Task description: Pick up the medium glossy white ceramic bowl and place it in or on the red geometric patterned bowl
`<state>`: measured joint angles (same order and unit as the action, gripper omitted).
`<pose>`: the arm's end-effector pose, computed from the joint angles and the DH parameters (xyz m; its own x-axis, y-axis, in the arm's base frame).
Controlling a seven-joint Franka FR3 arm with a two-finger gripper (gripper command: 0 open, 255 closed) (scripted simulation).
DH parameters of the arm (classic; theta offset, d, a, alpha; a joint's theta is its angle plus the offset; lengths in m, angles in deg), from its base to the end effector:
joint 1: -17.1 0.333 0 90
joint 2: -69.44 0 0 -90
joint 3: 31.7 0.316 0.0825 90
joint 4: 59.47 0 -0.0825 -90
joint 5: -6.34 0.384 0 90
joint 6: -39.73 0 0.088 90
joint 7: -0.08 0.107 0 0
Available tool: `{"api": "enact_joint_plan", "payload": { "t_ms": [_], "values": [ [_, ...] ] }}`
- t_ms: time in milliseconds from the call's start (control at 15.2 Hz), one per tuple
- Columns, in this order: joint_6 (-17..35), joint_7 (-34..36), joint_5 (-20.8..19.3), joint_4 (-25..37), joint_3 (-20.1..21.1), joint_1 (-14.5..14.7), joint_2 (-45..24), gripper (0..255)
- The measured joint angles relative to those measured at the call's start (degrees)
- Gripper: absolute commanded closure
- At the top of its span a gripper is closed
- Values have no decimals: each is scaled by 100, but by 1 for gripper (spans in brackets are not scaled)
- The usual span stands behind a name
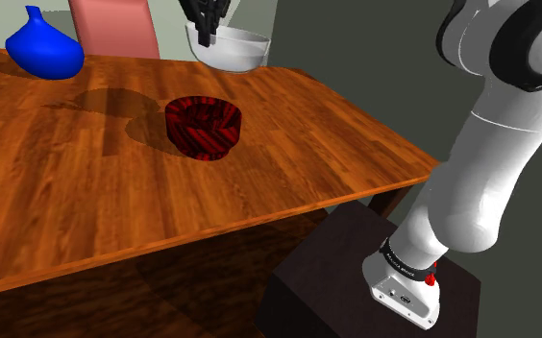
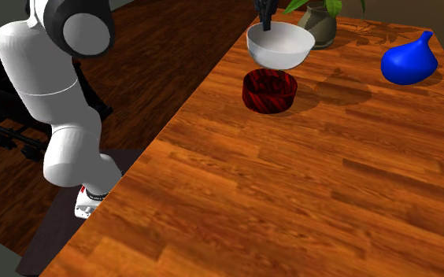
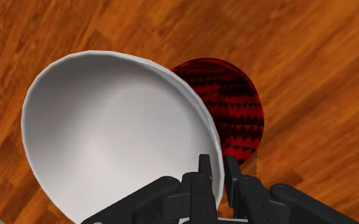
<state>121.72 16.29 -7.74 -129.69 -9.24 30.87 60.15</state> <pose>0.5013 0.3011 0.6876 0.9470 0.3037 0.1048 0.2860 -0.9456 0.1553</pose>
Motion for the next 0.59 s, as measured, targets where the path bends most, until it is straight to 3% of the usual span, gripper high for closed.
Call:
{"api": "enact_joint_plan", "payload": {
  "t_ms": [198,264,594],
  "values": [
    [-572,324,-430,1321,141,511,-877,255],
    [-605,403,-484,1435,157,602,-988,255],
    [-118,522,-362,711,174,484,-758,255]
  ]
}}
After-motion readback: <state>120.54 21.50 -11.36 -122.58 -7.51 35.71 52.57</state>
